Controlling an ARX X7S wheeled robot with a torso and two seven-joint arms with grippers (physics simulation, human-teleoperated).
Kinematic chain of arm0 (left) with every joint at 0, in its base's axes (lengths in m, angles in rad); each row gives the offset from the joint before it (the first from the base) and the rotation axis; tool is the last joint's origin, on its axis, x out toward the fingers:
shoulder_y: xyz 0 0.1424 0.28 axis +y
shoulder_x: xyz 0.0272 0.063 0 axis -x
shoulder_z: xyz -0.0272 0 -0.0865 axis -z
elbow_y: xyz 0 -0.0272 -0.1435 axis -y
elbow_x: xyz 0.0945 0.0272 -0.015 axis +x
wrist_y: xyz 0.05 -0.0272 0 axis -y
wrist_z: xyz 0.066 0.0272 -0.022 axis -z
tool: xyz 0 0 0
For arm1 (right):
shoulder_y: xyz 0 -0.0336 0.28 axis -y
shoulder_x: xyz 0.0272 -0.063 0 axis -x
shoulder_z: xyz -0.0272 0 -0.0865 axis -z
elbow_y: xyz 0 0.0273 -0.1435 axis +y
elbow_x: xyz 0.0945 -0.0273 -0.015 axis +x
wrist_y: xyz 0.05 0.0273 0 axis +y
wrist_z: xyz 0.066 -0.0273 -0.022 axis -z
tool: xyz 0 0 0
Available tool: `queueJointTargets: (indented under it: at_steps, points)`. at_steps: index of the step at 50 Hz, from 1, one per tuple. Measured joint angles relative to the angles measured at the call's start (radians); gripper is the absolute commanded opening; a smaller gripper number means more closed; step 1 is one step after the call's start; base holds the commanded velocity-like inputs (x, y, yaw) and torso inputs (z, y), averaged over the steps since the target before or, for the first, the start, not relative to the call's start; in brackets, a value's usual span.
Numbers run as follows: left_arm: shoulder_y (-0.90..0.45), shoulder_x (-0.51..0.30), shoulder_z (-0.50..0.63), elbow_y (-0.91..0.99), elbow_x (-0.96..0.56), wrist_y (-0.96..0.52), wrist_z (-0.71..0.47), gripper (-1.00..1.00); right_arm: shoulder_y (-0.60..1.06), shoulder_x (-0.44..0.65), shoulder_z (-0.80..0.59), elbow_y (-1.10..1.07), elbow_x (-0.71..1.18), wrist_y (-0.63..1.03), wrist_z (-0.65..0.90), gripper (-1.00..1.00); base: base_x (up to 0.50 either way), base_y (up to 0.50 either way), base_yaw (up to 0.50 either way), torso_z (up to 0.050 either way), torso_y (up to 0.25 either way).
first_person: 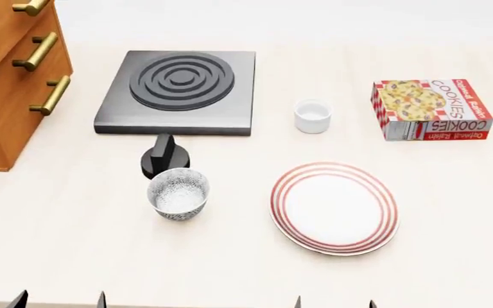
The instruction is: Pick the akita bowl on the wooden cabinet and place it on the plate.
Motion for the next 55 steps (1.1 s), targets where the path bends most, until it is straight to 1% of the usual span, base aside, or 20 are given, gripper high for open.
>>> queueJointTargets:
  at_steps: [16, 23, 55]
  points:
    - [-0.003, -0.013, 0.018, -0.004, -0.014, 0.005, -0.017, 1.0, 0.002, 0.014, -0.016, 0.001, 0.015, -0.003, 0.017, 1.0, 0.0, 0.0, 0.0, 0.049, 0.0]
    - [0.0, -0.019, 0.025, 0.0, -0.019, 0.01, -0.022, 1.0, 0.001, 0.019, -0.021, 0.0, 0.017, -0.01, 0.026, 1.0, 0.0, 0.01, 0.0, 0.003, 0.0]
    - [-0.004, -0.041, 0.051, -0.002, -0.041, 0.015, -0.047, 1.0, 0.006, 0.043, -0.051, 0.007, 0.02, -0.023, 0.057, 1.0, 0.0, 0.5, 0.0, 0.0, 0.0]
